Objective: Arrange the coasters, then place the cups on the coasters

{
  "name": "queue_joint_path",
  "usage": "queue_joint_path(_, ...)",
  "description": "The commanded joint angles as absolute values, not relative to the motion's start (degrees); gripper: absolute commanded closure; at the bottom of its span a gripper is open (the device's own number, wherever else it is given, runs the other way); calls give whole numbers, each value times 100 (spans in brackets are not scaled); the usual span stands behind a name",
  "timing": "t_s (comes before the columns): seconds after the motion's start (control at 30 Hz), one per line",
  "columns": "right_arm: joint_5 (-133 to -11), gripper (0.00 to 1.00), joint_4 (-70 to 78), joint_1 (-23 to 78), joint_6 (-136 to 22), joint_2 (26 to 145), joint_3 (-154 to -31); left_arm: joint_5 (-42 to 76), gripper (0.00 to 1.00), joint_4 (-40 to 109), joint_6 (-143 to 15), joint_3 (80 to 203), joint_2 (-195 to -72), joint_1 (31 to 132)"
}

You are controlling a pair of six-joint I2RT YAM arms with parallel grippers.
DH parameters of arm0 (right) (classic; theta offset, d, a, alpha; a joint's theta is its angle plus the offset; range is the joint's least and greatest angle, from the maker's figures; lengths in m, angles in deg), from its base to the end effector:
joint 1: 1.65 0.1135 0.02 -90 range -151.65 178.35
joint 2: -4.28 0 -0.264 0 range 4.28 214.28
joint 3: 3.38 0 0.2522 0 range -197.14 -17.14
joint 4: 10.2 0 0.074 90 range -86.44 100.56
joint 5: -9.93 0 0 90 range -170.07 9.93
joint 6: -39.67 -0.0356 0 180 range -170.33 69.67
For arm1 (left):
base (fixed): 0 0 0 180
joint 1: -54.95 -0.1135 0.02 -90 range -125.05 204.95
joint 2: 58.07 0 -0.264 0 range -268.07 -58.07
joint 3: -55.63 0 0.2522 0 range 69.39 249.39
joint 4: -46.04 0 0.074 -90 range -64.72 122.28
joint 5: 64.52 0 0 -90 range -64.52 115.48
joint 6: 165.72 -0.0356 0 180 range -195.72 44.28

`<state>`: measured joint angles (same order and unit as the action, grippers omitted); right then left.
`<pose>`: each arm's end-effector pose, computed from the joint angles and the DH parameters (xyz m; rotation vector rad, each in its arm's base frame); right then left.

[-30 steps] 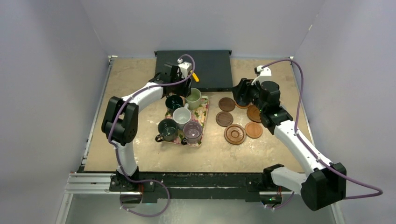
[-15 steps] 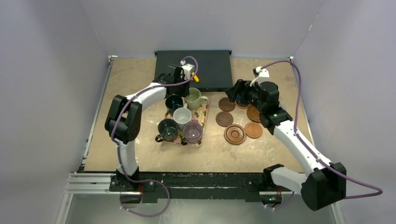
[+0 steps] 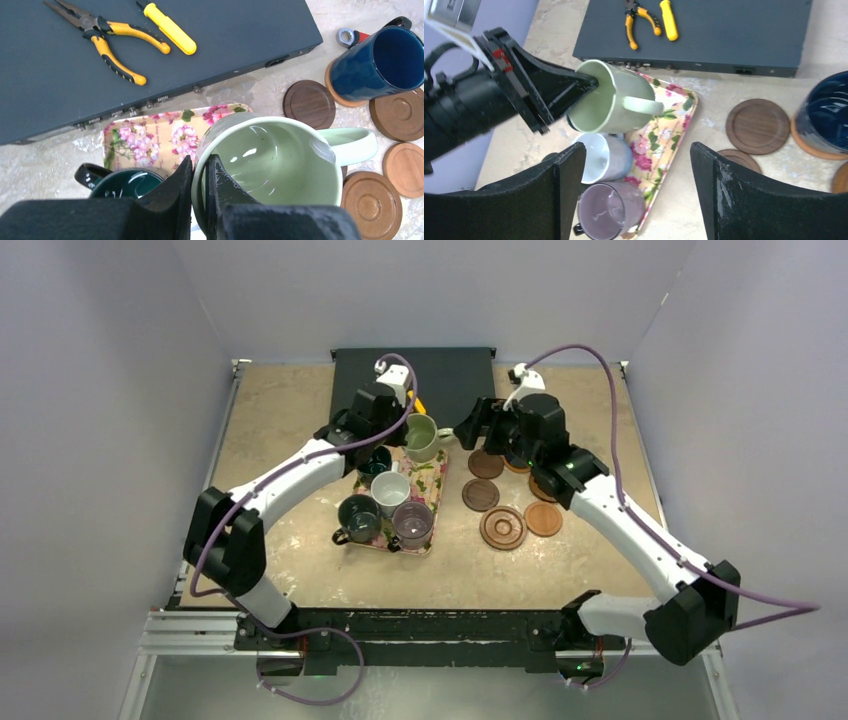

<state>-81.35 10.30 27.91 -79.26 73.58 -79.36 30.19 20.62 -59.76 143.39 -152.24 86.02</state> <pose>0.2471 0.1392 0.3636 0.0061 1.8688 0.6974 0.3294 -0.1951 0.2909 0.2339 2.1374 -0.3960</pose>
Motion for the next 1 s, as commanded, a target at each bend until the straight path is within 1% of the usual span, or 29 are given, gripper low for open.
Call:
queue_joint_path(0.0,-8436,22,1727,3035,-8481,7710,-8465,4092,100,2492,-5334,14042,-14716,8944)
queue_joint_path(0.13,-8631,23,1603,3492,-8952,7918,-8454,4507,100,2639,-5098,13762,-14519,9184)
queue_joint_path(0.27,-9051,25,1872,3876,-9146,8365,-8647,4852,100,2614,-4881,13665,-14444,9384)
queue_joint_path(0.43,-9303,30,1920,4019,-9281,8815,-8734,5067,100,2615,-4590,13532,-14304,9560)
queue_joint_path(0.53,-9473,35,1850,4044,-9300,9013,-8754,5259,100,2598,-4512,13475,-14214,9674)
queue_joint_path(0.73,-9838,57,1697,4053,-9317,9223,-8767,5562,100,2800,-4453,13219,-13960,9902)
queue_joint_path(0.8,-9906,67,1652,4059,-9328,9249,-8719,5653,100,2840,-4458,13169,-13900,9962)
queue_joint_path(0.93,-10049,97,1691,4055,-9329,9220,-8650,5651,100,3003,-4500,13038,-13766,10029)
queue_joint_path(0.97,-10109,100,1736,4054,-9338,9195,-8649,5590,100,3076,-4542,12996,-13728,10037)
